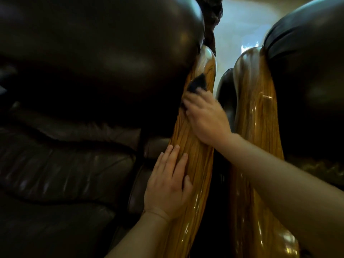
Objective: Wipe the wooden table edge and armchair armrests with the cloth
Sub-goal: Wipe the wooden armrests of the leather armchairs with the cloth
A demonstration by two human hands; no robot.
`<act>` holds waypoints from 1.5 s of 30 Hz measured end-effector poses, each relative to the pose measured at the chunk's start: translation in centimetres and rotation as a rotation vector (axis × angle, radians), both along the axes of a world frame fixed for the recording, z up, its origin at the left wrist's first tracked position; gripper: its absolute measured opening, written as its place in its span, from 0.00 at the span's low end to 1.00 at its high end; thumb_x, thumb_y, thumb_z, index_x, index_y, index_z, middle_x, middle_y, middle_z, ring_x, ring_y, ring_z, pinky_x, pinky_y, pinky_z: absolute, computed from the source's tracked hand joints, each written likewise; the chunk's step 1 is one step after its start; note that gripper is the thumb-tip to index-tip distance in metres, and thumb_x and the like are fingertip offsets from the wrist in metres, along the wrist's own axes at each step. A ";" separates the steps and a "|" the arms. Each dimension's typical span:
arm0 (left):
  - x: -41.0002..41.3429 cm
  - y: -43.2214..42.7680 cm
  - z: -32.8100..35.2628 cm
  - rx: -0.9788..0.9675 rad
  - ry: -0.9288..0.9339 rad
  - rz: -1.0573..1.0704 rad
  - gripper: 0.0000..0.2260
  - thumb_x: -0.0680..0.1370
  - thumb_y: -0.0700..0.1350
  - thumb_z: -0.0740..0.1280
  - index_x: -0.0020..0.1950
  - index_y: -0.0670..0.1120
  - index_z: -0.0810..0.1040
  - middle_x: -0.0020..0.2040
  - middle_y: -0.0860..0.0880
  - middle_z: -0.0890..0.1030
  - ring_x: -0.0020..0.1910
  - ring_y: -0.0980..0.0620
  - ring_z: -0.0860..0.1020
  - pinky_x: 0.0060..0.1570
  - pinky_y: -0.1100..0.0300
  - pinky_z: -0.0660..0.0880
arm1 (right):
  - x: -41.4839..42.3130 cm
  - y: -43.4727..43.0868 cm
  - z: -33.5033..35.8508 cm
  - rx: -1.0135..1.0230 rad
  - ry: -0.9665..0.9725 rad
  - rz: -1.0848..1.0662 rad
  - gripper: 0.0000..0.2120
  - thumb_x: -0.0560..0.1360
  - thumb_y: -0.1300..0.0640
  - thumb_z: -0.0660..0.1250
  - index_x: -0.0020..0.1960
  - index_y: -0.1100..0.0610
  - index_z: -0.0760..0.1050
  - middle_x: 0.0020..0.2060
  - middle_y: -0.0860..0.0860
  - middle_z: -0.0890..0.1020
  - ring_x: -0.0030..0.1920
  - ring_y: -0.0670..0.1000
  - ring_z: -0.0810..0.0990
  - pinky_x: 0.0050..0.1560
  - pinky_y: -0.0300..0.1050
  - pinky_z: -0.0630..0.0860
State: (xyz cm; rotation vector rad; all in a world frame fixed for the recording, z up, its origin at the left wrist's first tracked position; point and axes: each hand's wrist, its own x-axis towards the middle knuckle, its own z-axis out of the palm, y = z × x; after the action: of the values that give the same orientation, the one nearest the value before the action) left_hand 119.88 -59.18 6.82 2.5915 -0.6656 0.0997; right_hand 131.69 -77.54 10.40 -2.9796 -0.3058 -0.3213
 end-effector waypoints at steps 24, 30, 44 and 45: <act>-13.2 14.8 -3.1 0.265 0.078 -0.307 0.27 0.80 0.58 0.57 0.78 0.52 0.60 0.81 0.48 0.53 0.80 0.50 0.45 0.74 0.48 0.53 | -15.4 6.5 -0.9 -0.033 0.025 0.054 0.19 0.81 0.49 0.58 0.70 0.50 0.73 0.74 0.51 0.71 0.77 0.56 0.63 0.75 0.58 0.63; -13.3 15.9 -2.8 0.292 0.051 -0.383 0.27 0.80 0.57 0.56 0.77 0.49 0.62 0.80 0.44 0.56 0.80 0.48 0.49 0.75 0.48 0.53 | -20.7 12.7 -4.5 0.013 -0.110 -0.102 0.18 0.83 0.52 0.58 0.71 0.51 0.72 0.74 0.52 0.70 0.78 0.56 0.60 0.76 0.61 0.59; -19.8 19.4 -4.0 0.371 0.139 -0.404 0.28 0.79 0.59 0.56 0.78 0.50 0.60 0.80 0.46 0.55 0.80 0.48 0.48 0.74 0.49 0.49 | -23.7 16.4 -5.0 -0.042 -0.084 -0.119 0.19 0.81 0.51 0.60 0.71 0.50 0.72 0.75 0.53 0.69 0.78 0.60 0.60 0.76 0.63 0.59; -20.1 19.5 -3.8 0.373 0.156 -0.397 0.28 0.79 0.58 0.56 0.78 0.50 0.60 0.80 0.46 0.55 0.80 0.49 0.47 0.74 0.50 0.49 | -25.5 17.2 -5.9 -0.060 -0.060 -0.007 0.19 0.81 0.51 0.61 0.71 0.49 0.73 0.75 0.53 0.69 0.78 0.61 0.59 0.76 0.63 0.58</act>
State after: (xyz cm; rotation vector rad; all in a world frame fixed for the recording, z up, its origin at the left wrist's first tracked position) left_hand 99.78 -39.71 2.99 2.7095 -1.2181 -0.3818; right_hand 106.20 -60.39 4.52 -3.0349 -0.3164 -0.4093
